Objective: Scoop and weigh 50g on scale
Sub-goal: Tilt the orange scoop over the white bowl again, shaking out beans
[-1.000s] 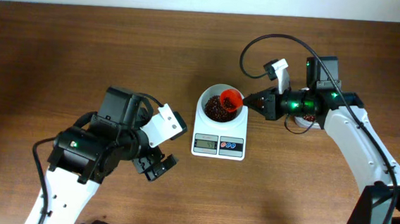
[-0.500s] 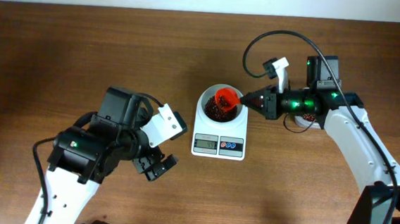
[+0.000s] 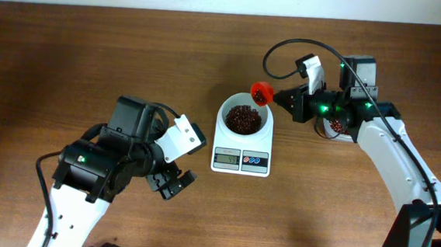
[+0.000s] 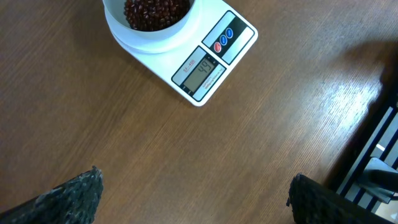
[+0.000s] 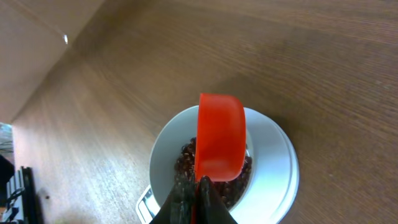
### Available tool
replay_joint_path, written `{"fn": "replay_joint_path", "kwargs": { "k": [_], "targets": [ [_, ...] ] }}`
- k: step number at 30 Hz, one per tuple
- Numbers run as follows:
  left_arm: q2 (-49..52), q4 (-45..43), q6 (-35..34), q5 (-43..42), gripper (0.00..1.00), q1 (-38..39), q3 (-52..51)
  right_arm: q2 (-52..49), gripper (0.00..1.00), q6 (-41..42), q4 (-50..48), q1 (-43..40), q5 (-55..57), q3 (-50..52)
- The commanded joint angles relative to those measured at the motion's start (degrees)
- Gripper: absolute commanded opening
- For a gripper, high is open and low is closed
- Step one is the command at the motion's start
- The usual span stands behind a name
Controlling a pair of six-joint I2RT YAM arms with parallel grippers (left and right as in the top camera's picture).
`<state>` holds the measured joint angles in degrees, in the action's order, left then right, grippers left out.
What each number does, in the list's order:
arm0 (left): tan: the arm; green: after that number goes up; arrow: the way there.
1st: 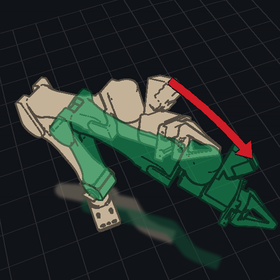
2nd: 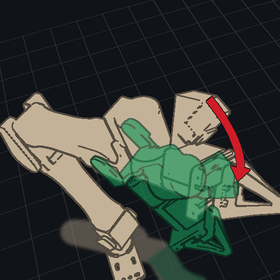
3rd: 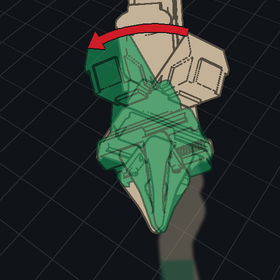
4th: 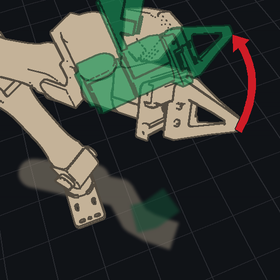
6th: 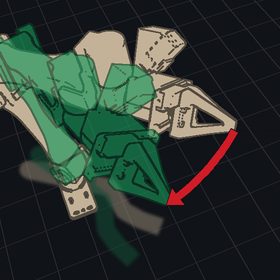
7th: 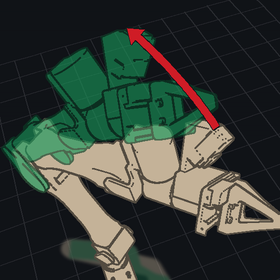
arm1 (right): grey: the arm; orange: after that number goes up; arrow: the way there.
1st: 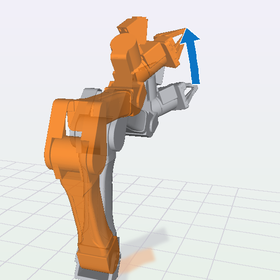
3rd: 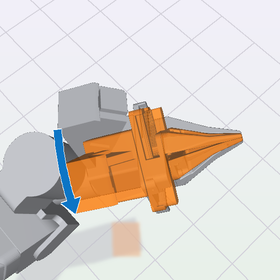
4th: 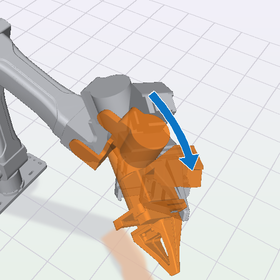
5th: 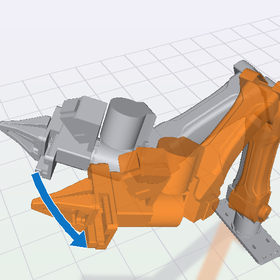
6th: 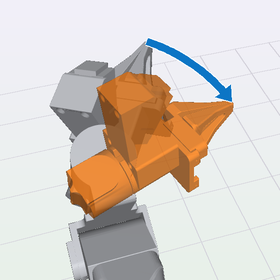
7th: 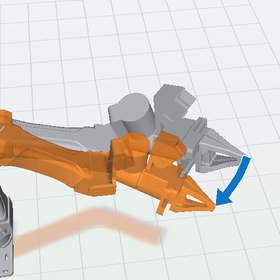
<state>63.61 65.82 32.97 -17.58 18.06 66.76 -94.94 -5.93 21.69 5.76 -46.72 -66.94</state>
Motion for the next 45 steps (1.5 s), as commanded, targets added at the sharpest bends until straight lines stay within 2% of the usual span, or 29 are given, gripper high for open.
{"fn": "replay_joint_path", "kwargs": {
  "k": [1,3,6,8,11,14,16,17,19,23,29,39,45],
  "targets": [
    [-0.6,0.0,-0.8,-0.2,0.99,-0.2,1.0,-0.1,0.04,0.2,-0.1,-0.2,-1.4,0.1],
    [-0.6,0.0,-0.8,-0.2,0.99,-0.2,1.0,-0.1,0.04,0.2,0.3,-0.2,2.0,0.1],
    [-0.6,0.0,-0.8,-0.2,0.99,-0.2,1.0,-0.1,0.04,-1.3,0.1,-0.2,-1.4,0.1],
    [-0.6,0.0,-0.8,-0.2,0.99,-0.2,1.0,-0.2,0.04,-1.1,0.4,-0.2,1.3,0.1],
    [-0.6,0.0,-0.8,-0.2,0.99,-0.2,1.0,-0.2,0.04,-4.0,0.4,-0.2,-2.9,0.1],
    [-0.6,0.0,-0.8,-0.2,0.99,-0.2,1.0,-0.3,0.04,-2.4,1.2,-0.2,0.8,0.1],
    [-0.6,0.0,-0.8,-0.2,0.99,-0.2,1.0,-0.3,0.04,-4.6,1.5,-0.2,-4.7,0.1],
    [-0.6,0.0,-0.8,-0.2,0.99,-0.2,1.0,-0.5,0.04,-5.0,1.4,0.0,-3.1,0.1],
    [-0.6,0.0,-0.8,-0.2,0.99,-0.2,1.0,-0.5,0.04,-0.7,2.8,0.0,5.9,0.1],
    [-0.6,0.0,-0.8,-0.2,0.99,-0.2,1.0,-0.6,0.04,-4.4,3.3,0.2,0.0,0.1],
    [-0.6,0.0,-0.8,-0.2,0.99,-0.2,1.0,-0.6,0.04,-2.5,3.2,0.2,-1.7,0.1],
    [-0.6,0.0,-0.8,-0.2,0.99,-0.2,1.0,-0.6,0.04,-1.7,3.2,-0.1,-12.2,0.1],
    [-0.6,0.0,-0.8,-0.2,0.99,-0.2,1.0,-0.6,0.04,0.5,3.2,-3.5,-20.2,0.1]
  ]
}}
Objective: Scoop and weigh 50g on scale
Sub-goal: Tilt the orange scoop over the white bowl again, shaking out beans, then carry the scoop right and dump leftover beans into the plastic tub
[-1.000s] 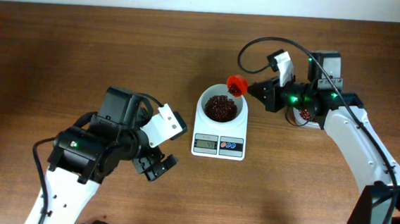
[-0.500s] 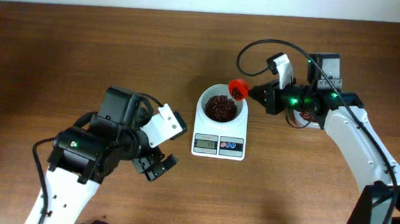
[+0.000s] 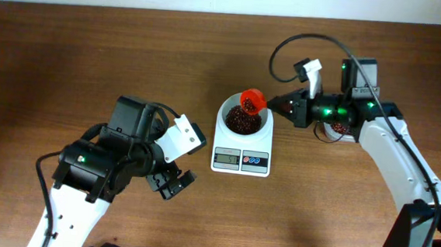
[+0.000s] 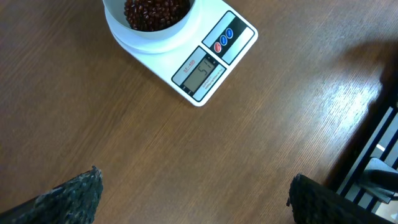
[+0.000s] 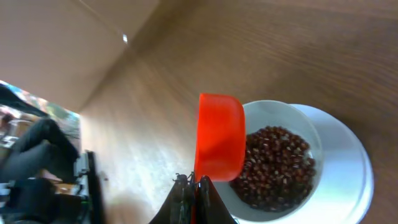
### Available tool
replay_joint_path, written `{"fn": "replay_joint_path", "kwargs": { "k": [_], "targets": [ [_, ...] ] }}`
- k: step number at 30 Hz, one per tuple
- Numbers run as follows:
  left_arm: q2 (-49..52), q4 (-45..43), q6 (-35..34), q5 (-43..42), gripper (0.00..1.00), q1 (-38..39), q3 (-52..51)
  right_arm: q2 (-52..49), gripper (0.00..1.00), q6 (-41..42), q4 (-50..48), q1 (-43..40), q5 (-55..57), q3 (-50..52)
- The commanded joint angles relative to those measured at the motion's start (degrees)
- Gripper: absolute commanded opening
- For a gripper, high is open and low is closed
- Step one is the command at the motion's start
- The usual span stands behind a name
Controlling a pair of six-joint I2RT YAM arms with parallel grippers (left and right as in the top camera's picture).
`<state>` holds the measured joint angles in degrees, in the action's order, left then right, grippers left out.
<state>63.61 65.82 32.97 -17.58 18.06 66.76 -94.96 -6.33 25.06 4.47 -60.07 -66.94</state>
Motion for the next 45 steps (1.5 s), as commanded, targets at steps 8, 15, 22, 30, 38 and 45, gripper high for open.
{"fn": "replay_joint_path", "kwargs": {
  "k": [8,15,22,30,38,45],
  "targets": [
    [-0.6,0.0,-0.8,-0.2,0.99,-0.2,1.0,-0.6,0.04,0.8,3.4,-5.2,-8.7,0.1],
    [-0.6,0.0,-0.7,-0.2,0.99,-0.2,1.0,-0.6,0.04,0.9,4.3,-5.2,-8.7,0.1],
    [-0.6,0.0,-0.8,-0.2,0.99,-0.2,1.0,-0.6,0.04,0.8,4.3,-5.3,-8.7,0.1],
    [-0.6,0.0,-0.8,-0.2,0.99,-0.2,1.0,-0.6,0.04,0.8,5.4,-13.2,-8.9,0.1],
    [-0.6,0.0,-0.8,-0.2,0.99,-0.2,1.0,-0.5,0.04,-6.3,16.8,-29.7,-5.4,0.1],
    [-0.6,0.0,-0.8,-0.2,0.99,-0.2,1.0,-0.5,0.04,-8.7,22.6,-34.4,9.7,0.1]
  ]
}}
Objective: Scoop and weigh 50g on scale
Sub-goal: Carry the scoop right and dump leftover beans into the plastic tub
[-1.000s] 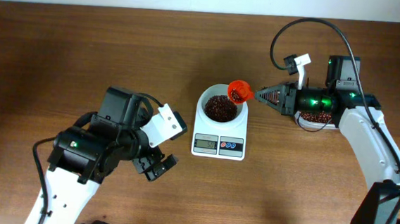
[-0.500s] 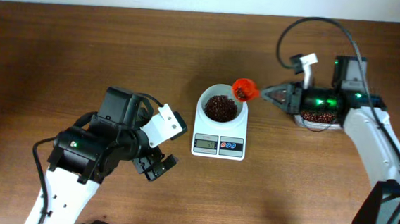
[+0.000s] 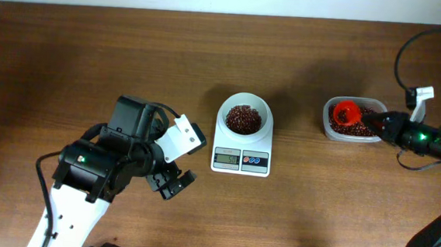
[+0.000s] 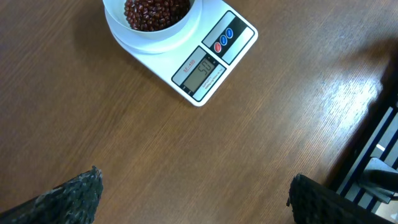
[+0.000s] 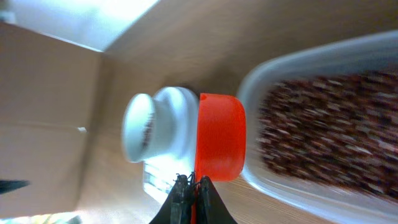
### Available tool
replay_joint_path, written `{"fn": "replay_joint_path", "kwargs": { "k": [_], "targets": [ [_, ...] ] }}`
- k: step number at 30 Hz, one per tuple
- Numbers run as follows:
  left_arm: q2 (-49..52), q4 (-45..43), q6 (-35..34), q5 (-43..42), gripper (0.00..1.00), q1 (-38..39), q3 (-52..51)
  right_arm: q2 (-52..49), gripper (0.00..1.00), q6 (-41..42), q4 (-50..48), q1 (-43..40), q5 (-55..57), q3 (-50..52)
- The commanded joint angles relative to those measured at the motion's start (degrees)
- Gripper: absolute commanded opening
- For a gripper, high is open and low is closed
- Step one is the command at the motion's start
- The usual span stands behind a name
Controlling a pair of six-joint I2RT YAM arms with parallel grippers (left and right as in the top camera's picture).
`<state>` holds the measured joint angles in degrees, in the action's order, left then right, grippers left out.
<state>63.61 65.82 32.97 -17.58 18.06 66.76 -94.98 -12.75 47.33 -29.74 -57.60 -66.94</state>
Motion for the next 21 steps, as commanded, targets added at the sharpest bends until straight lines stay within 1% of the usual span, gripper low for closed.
{"fn": "replay_joint_path", "kwargs": {
  "k": [1,5,11,15,17,21],
  "targets": [
    [-0.6,0.0,-0.8,-0.2,0.99,-0.2,1.0,-0.5,0.04,-2.3,0.3,-0.2,9.4,0.1],
    [-0.6,0.0,-0.8,-0.2,0.99,-0.2,1.0,0.6,0.04,-2.2,0.2,-0.2,14.9,0.1],
    [-0.6,0.0,-0.8,-0.2,0.99,-0.2,1.0,5.7,0.04,-1.8,0.0,-0.2,21.4,-0.2],
    [-0.6,0.0,-0.8,-0.2,0.99,-0.2,1.0,5.9,0.04,-1.6,0.0,-0.2,22.3,-0.2],
    [-0.6,0.0,-0.8,-0.2,0.99,-0.2,1.0,5.9,0.04,0.3,-0.4,0.3,24.0,-0.3],
    [-0.6,0.0,-0.8,-0.2,0.99,-0.2,1.0,6.0,0.04,1.2,-2.9,3.5,24.5,-0.3]
  ]
}}
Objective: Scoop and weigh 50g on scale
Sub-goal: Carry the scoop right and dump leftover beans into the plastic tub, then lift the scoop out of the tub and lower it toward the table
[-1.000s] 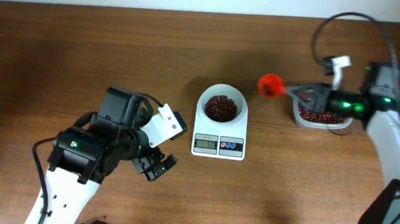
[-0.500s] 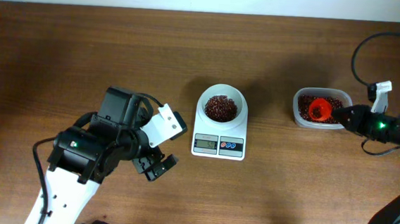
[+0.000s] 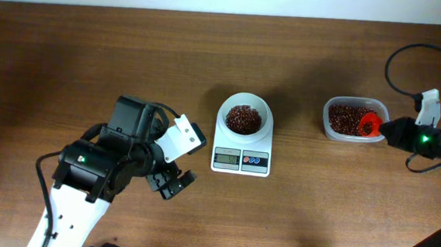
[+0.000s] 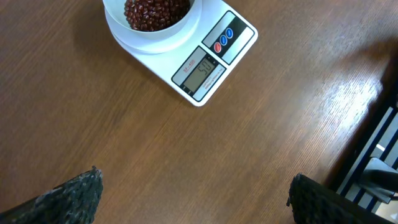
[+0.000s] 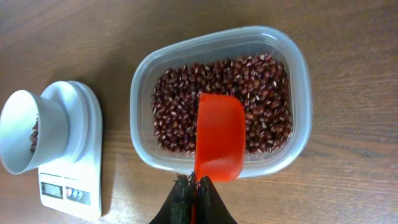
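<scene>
A white scale (image 3: 240, 161) sits mid-table with a white bowl (image 3: 243, 119) of red beans on it. In the left wrist view the scale's display (image 4: 199, 71) shows a two-digit number near 50. A clear tub of beans (image 3: 350, 119) stands to the right. My right gripper (image 3: 387, 131) is shut on the handle of the red scoop (image 5: 219, 135), which hangs over the tub's right part. Well left of the scale, my left gripper (image 3: 171, 184) is open over bare wood, its fingers (image 4: 74, 193) wide apart.
The wooden table (image 3: 70, 51) runs to a pale wall strip at the far edge. A black cable (image 3: 400, 62) loops above my right arm. A dark frame (image 4: 379, 149) shows at the right edge of the left wrist view.
The scoop was over the tub's left part and is now over its right end. My right gripper has drawn back slightly to the right and the wrist has turned. Left arm unchanged.
The scoop was held at the bowl's far right rim, then tipped over the bowl on the scale. Later it was back over the bean tub, and now sits at the tub's right end. The scale's reading changed between the first two moments. My left gripper stayed open throughout.
</scene>
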### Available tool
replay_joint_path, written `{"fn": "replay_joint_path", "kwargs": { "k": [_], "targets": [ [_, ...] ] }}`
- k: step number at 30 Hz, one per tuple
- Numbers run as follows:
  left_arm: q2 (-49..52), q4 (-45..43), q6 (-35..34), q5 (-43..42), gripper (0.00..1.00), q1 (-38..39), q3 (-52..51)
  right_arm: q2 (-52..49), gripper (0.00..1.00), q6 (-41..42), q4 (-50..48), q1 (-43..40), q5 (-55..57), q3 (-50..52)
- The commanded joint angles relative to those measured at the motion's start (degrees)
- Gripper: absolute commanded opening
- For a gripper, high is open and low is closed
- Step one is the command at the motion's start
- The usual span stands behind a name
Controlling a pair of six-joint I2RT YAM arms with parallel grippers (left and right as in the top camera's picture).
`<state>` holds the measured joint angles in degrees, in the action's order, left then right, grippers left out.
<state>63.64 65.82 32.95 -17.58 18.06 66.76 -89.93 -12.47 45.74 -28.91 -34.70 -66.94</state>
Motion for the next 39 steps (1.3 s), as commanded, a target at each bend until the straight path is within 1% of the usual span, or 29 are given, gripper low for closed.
{"fn": "replay_joint_path", "kwargs": {
  "k": [1,7,11,18,28,32,34,37,39],
  "targets": [
    [-0.6,0.0,-0.7,-0.2,0.99,-0.2,1.0,1.0,0.04,0.9,-1.9,3.8,3.1,-0.3],
    [-0.6,0.0,-0.7,-0.2,0.99,-0.2,1.0,1.9,0.04,3.6,-2.7,10.5,19.0,-0.4],
    [-0.6,0.0,-0.7,-0.2,0.99,-0.2,1.0,3.9,0.04,3.5,-2.7,14.1,21.0,-1.9],
    [-0.6,0.0,-0.7,-0.2,0.99,-0.2,1.0,6.7,0.04,3.5,-2.5,16.5,32.5,-3.1],
    [-0.6,0.0,-0.7,-0.2,0.99,-0.2,1.0,7.6,0.04,3.5,-2.5,17.1,34.4,-3.1],
    [-0.6,0.0,-0.7,-0.2,0.99,-0.2,1.0,7.6,0.04,0.7,-2.2,17.3,34.3,-3.1],
    [-0.6,0.0,-0.7,-0.2,0.99,-0.2,1.0,7.6,0.04,0.9,-2.6,17.3,32.5,-3.1],
    [-0.6,0.0,-0.7,-0.2,0.99,-0.2,1.0,7.6,0.04,0.0,-2.9,17.3,24.9,-3.1],
    [-0.6,0.0,-0.7,-0.2,0.99,-0.2,1.0,7.6,0.04,-1.2,-2.7,17.3,26.0,-3.1]
  ]
}}
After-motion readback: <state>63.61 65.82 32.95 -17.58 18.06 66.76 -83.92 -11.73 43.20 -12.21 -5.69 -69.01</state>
